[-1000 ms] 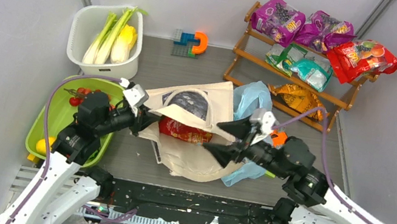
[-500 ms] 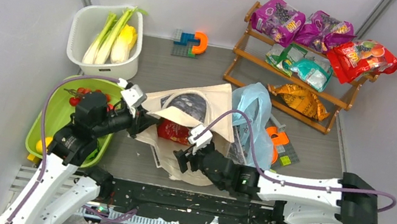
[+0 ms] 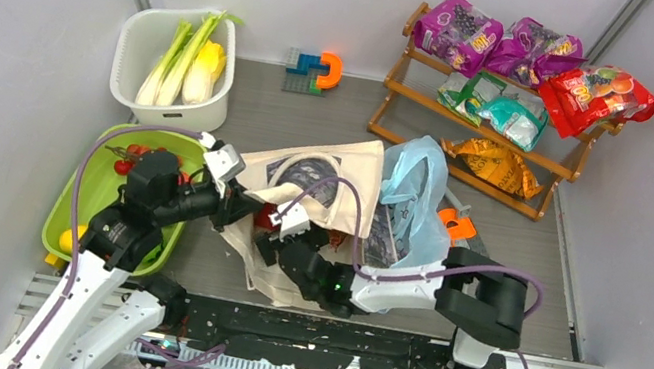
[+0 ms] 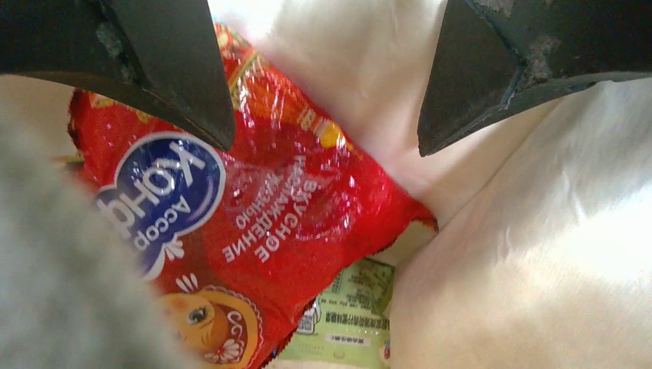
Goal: Untie the knot of the grocery bags and take out the mixed food
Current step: Pick up the potato chip from the takeout bag.
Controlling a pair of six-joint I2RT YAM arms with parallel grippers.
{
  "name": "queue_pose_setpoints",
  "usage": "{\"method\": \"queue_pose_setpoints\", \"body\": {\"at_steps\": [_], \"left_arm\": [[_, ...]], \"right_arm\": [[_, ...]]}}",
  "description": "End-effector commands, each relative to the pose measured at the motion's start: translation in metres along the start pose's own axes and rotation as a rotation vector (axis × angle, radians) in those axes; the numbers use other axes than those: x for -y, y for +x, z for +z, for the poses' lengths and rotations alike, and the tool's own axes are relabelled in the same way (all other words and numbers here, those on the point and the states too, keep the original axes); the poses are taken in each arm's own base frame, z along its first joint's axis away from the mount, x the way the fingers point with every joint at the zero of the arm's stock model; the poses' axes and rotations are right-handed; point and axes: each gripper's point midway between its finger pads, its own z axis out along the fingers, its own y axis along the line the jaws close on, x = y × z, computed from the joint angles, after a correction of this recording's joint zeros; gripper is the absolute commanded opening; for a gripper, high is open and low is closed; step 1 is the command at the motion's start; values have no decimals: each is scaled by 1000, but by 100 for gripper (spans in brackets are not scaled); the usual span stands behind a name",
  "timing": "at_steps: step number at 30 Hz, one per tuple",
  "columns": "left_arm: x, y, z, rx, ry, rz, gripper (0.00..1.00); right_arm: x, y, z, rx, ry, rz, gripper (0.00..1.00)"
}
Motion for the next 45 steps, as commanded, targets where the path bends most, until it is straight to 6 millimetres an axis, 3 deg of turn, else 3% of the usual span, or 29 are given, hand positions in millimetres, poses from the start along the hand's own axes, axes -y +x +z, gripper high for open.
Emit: {"method": "queue_pose_setpoints", "body": {"at_steps": [1, 5, 10, 17, 19, 22, 28, 31, 35, 37, 39, 40, 41, 42, 43, 44, 45], "left_arm": [[24, -19, -4, 41, 130, 21, 0], [26, -20, -3, 33, 143, 24, 0], [27, -21, -5, 37, 147, 33, 0], [29, -27, -8, 61, 142, 38, 0], [26, -30, -10, 76, 117, 40, 0], [6, -34, -12, 77, -9, 21, 0], [-42, -34, -14, 20, -307, -237, 0], [-47, -42, -11, 54, -305, -272, 0], [-42, -53, -10, 95, -253, -296, 0], [-40, -55, -10, 101, -237, -298, 0], [-39, -55, -9, 104, -224, -297, 0], [-40, -54, -8, 105, -222, -300, 0], [-40, -53, -7, 105, -222, -299, 0], [-41, -53, -7, 106, -222, -300, 0], [-42, -53, -7, 103, -223, -300, 0], [-43, -52, -6, 99, -227, -302, 0], [-44, -51, -5, 97, -230, -301, 0]], "right_arm": [[-2, -20, 31, 26, -2, 62, 96], [18, 10, 60, -98, 44, 44, 96], [39, 50, 71, -253, 148, -50, 95], [54, 86, 90, -429, 230, -65, 95], [58, 91, 94, -456, 244, -55, 96], [65, 90, 92, -444, 257, -34, 96], [72, 99, 82, -413, 273, 10, 99], [74, 99, 79, -353, 279, 31, 97], [83, 120, 94, -406, 292, 96, 99], [92, 129, 101, -428, 322, 118, 93], [90, 133, 105, -436, 317, 117, 68], [90, 135, 106, -444, 317, 112, 60], [89, 135, 106, -443, 313, 114, 44], [87, 131, 107, -429, 299, 125, 37], [88, 133, 103, -432, 294, 121, 23], [85, 121, 105, -397, 276, 147, 17], [87, 126, 98, -402, 266, 136, 8]]}}
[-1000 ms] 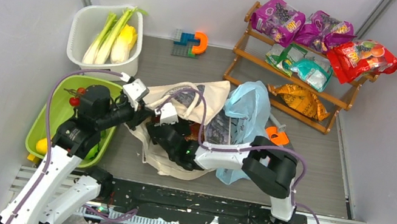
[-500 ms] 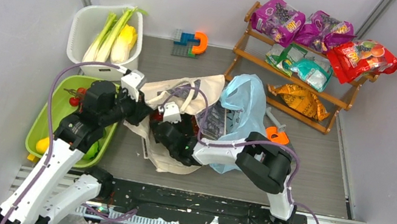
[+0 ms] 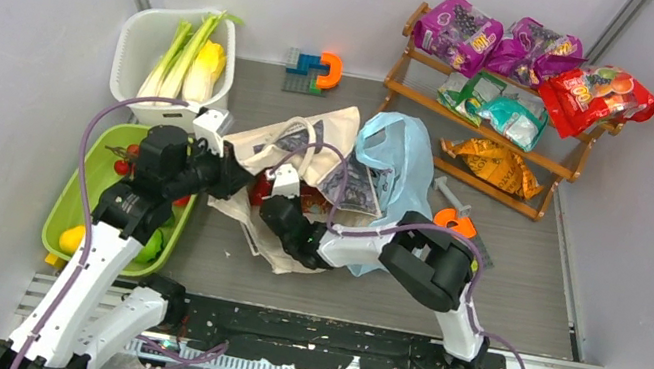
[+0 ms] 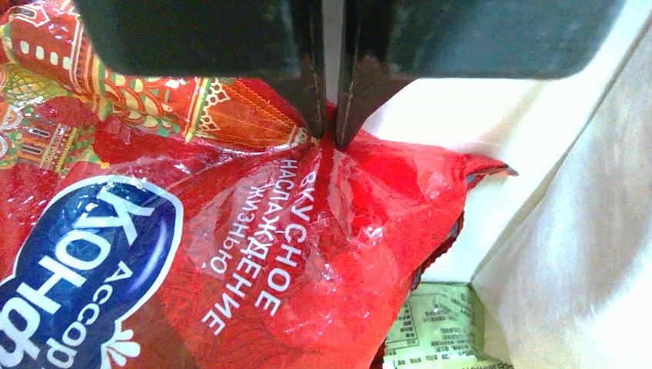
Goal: Untie the knot of the grocery bags and take out the mixed food
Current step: Pick up the potato chip from the takeout bag.
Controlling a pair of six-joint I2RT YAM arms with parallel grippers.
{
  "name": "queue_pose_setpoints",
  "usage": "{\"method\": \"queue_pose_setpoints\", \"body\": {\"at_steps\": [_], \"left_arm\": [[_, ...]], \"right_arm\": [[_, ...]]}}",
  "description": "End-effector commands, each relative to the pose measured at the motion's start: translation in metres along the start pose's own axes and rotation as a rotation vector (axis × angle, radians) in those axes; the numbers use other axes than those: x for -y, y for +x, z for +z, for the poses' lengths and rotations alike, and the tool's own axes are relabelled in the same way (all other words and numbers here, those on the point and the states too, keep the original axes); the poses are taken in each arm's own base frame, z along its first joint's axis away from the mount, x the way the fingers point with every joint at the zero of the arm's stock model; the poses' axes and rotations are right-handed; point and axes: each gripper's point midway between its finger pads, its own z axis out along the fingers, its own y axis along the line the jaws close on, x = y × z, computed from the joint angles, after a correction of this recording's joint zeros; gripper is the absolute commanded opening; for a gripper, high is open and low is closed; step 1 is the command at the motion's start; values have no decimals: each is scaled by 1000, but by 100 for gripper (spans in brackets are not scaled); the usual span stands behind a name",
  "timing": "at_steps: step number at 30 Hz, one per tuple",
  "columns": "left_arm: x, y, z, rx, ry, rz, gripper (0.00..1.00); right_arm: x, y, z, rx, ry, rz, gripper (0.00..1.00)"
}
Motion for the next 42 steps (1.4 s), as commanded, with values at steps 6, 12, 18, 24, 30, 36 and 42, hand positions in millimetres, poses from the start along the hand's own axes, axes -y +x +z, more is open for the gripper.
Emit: {"method": "queue_pose_setpoints", "body": {"at_steps": [6, 12, 18, 24, 30, 36, 42], "left_arm": [[16, -35, -11, 107, 58, 34, 0], [-1, -34, -5, 107, -24, 43, 0], [-14, -29, -1, 99, -78, 61, 0], [-22, -16, 6, 53, -96, 81, 0], [-5, -2, 18, 17, 37, 86, 0], [0, 0, 15, 27, 63, 97, 0], [3, 1, 13, 23, 78, 109, 0]], "right_arm": [[68, 12, -36, 2, 36, -19, 5], [75, -32, -86, 137, -51, 70, 5], [89, -32, -127, 159, -49, 103, 5], [85, -31, -164, 155, -86, 105, 5], [50, -37, -176, 175, -280, 99, 60], [22, -63, -145, 204, -217, 10, 94], [17, -65, -106, 192, -52, -28, 99]]}}
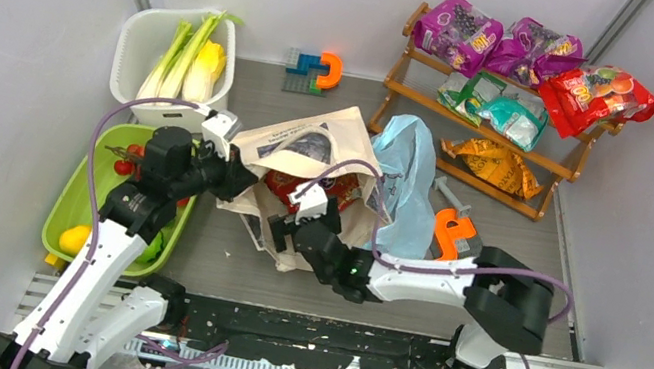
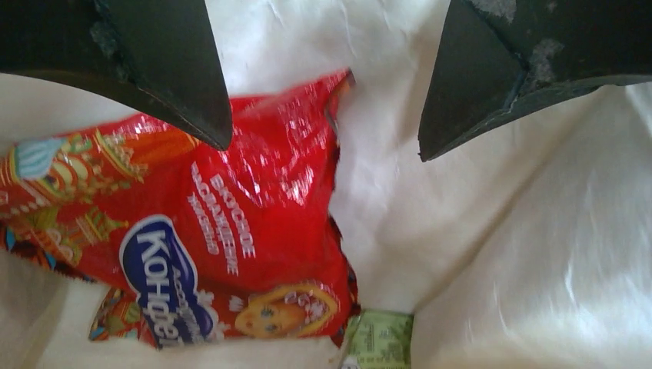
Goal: Untie the knot of the grocery bags and take out the mixed food
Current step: Pick up the potato chip from the takeout bag.
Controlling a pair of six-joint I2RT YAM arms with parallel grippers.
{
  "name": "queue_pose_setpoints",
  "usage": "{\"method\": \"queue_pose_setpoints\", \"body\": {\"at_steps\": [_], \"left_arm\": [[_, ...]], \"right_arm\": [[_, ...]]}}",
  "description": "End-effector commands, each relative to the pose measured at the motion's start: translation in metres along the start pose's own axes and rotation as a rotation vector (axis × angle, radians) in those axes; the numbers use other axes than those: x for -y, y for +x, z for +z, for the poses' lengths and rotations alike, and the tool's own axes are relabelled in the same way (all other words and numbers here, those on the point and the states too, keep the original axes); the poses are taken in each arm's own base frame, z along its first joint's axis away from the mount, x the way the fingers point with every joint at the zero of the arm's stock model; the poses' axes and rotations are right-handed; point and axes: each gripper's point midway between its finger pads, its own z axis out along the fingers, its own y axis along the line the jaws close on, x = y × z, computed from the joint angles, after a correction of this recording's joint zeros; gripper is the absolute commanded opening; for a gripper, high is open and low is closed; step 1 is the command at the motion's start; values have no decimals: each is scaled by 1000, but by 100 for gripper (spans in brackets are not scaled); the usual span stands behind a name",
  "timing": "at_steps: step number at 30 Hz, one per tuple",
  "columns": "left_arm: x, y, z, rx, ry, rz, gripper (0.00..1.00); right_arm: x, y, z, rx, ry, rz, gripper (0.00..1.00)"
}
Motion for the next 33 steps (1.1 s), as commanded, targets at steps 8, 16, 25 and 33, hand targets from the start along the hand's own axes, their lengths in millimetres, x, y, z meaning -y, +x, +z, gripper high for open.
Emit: {"method": "queue_pose_setpoints", "body": {"at_steps": [8, 16, 25, 33], "left_arm": [[6, -13, -4, 43, 35, 39, 0], [6, -18, -8, 61, 19, 49, 0], [5, -19, -6, 59, 19, 42, 0], [-2, -36, 3, 81, -14, 10, 0]], "right_arm": [[31, 13, 52, -46, 405, -128, 95], [69, 59, 57, -171, 483, -135, 96], [64, 69, 72, -214, 305, -57, 28], [29, 19, 12, -93, -10, -76, 5]]}}
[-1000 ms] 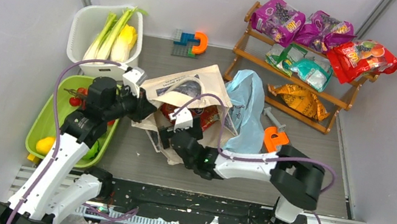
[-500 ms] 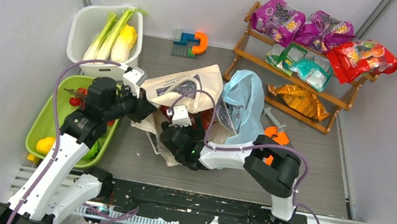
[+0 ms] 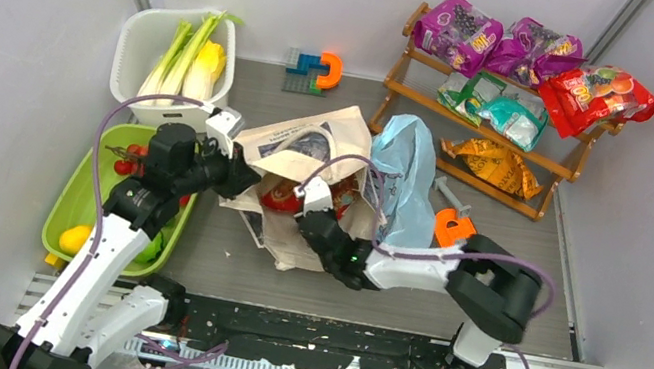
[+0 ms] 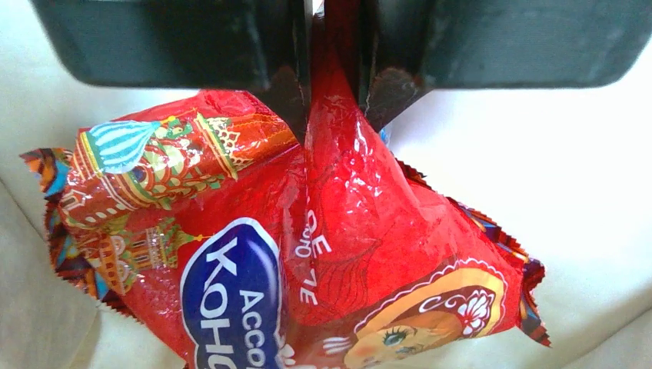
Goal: Untie the knot of the grocery bags and take out the mixed food
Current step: Pick up the potato chip from the takeout bag.
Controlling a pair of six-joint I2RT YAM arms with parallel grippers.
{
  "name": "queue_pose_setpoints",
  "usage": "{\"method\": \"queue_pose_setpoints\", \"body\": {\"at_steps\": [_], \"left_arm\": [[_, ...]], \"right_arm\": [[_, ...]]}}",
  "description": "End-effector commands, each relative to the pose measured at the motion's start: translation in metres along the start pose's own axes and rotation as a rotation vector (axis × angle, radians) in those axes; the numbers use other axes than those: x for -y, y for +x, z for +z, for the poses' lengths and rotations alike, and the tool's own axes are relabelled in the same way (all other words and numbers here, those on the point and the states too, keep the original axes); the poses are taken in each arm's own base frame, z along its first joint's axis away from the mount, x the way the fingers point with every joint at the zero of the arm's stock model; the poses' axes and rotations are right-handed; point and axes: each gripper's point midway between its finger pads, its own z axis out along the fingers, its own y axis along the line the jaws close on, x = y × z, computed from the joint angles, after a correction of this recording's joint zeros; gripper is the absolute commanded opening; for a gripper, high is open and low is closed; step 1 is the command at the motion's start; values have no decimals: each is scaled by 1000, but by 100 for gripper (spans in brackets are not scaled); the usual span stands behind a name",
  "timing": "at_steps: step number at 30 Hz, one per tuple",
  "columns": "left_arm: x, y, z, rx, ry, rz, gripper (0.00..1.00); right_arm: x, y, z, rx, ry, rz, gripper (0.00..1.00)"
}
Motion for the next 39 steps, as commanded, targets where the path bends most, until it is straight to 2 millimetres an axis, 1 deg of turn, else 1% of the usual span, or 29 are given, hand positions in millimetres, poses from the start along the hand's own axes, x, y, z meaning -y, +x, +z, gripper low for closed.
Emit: {"method": "queue_pose_setpoints", "body": {"at_steps": [1, 2, 3, 4, 5, 6, 7, 8, 11, 12, 13, 14, 15, 16, 17, 18, 19, 21, 23, 24, 25, 26, 28, 29, 32, 33, 35, 38, 39], "left_arm": [[-3, -37, 0, 90, -30, -8, 0], [-4, -39, 3, 92, -32, -19, 0], [-7, -41, 8, 91, -41, -33, 0], [-10, -44, 10, 97, -53, -42, 0], [-13, -47, 13, 99, -68, -49, 0], [-19, -49, 15, 103, -95, -54, 0], [-23, -53, 17, 108, -116, -60, 0], [-27, -55, 20, 109, -133, -65, 0], [-39, -58, 30, 91, -173, -99, 0], [-42, -58, 34, 83, -182, -109, 0], [-44, -59, 38, 76, -185, -116, 0], [-46, -59, 41, 74, -189, -119, 0], [-47, -59, 44, 72, -192, -122, 0], [-49, -59, 46, 71, -198, -122, 0], [-52, -59, 47, 72, -208, -120, 0], [-54, -58, 46, 71, -220, -116, 0], [-56, -57, 46, 72, -231, -109, 0], [-59, -54, 42, 74, -247, -97, 0], [-62, -47, 40, 68, -267, -87, 0], [-64, -44, 38, 61, -278, -81, 0], [-66, -39, 37, 49, -288, -77, 0], [-68, -34, 36, 34, -296, -71, 0], [-71, -21, 34, -6, -313, -65, 0], [-72, -19, 32, -10, -321, -58, 0], [-71, -5, 22, -37, -332, -53, 0], [-65, -5, 16, -23, -309, -36, 0], [-51, -2, 6, -2, -247, 7, 0], [-27, 4, -14, 1, -142, 90, 0], [-16, 6, -21, 2, -88, 122, 0]], "right_arm": [[-16, -23, -56, 43, -264, 25, 5], [-19, -24, -66, 40, -305, 36, 5], [-21, -35, -86, 64, -383, 65, 5], [-22, -34, -95, 52, -416, 84, 5], [-22, -47, -114, 83, -480, 112, 5], [-21, -46, -123, 64, -500, 124, 5], [-18, -63, -140, 100, -542, 152, 5], [-13, -72, -155, 110, -565, 156, 5], [-7, -94, -187, 130, -637, 150, 5], [-2, -109, -203, 154, -664, 154, 5], [1, -118, -210, 170, -674, 158, 5], [6, -135, -225, 208, -695, 173, 5], [9, -144, -233, 229, -704, 185, 5], [16, -164, -248, 282, -724, 206, 5], [19, -175, -257, 312, -736, 225, 5], [25, -193, -271, 365, -754, 245, 5], [29, -202, -279, 395, -760, 254, 5], [45, -234, -302, 490, -756, 277, 5], [58, -251, -314, 552, -738, 275, 5], [66, -267, -326, 601, -732, 274, 5], [70, -274, -331, 623, -730, 271, 5], [77, -288, -343, 668, -729, 269, 5], [88, -306, -357, 736, -716, 263, 5], [93, -317, -363, 772, -704, 266, 5], [113, -331, -351, 795, -551, 243, 5], [122, -335, -339, 781, -462, 243, 5], [135, -337, -322, 760, -337, 214, 5], [154, -343, -304, 742, -206, 190, 5], [155, -346, -298, 735, -195, 190, 5]]}}
